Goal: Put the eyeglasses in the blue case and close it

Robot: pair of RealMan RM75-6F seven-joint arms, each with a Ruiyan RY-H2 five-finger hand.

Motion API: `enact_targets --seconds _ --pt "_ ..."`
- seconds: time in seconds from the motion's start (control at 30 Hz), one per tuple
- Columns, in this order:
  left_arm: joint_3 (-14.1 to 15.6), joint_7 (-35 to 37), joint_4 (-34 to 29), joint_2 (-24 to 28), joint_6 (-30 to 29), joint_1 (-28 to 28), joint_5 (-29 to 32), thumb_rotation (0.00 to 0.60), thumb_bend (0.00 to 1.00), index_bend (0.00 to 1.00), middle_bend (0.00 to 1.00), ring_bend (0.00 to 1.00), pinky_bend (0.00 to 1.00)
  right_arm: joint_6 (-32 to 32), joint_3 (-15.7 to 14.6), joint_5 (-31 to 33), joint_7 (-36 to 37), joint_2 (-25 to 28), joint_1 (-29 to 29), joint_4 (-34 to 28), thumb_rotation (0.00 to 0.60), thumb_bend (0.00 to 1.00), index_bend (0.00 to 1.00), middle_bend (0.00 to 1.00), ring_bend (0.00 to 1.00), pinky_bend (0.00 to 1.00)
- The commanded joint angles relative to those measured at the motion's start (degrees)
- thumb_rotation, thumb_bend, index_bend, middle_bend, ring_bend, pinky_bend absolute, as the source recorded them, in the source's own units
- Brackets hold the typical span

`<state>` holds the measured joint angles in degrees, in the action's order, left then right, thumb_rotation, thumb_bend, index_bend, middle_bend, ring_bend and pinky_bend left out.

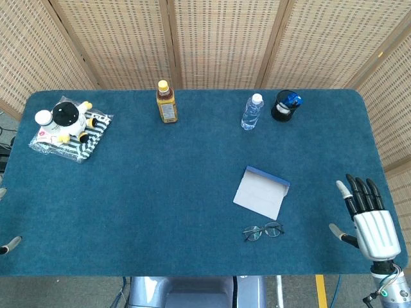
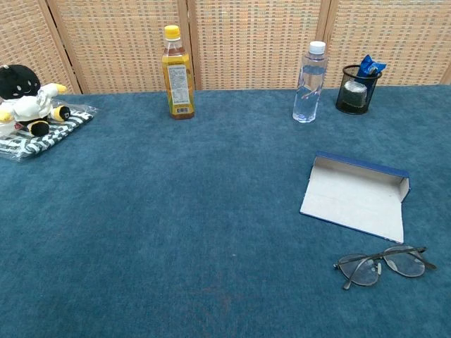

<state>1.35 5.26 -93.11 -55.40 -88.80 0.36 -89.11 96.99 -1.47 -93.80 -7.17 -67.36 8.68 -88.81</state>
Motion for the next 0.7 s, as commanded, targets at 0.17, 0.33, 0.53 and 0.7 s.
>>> enact_targets --seconds 0.17,0.33,0.53,0.7 --pt "0.2 0.0 0.3 -0.2 -0.2 0.2 -0.5 0.600 0.00 0.00 0.00 0.00 0.00 -2.2 -0.6 -0.9 -0.3 0.6 -0.1 0.2 0.600 0.00 0.00 0.00 0.00 0.00" --pt "0.3 -0.7 0.3 -0.5 -0.2 0.1 -0.8 0.600 0.00 0.00 0.00 0.00 0.00 -6.9 -2.1 -4.1 2.0 0.2 2.2 1.2 0.600 0.00 0.09 0.00 0.00 0.00" --pt "-0.2 -1.6 -0.1 -0.6 1.2 -0.5 0.5 0.600 0.00 0.00 0.00 0.00 0.00 -12.3 -2.5 -10.8 1.9 -5.9 7.6 8.5 0.600 0.02 0.36 0.00 0.00 0.00" --pt "-0.6 -3.0 -0.5 -0.9 3.0 -1.3 1.7 0.600 0.00 0.00 0.00 0.00 0.00 -19.5 -3.2 -12.6 2.0 -9.5 11.8 11.5 0.600 0.05 0.42 0.00 0.00 0.00"
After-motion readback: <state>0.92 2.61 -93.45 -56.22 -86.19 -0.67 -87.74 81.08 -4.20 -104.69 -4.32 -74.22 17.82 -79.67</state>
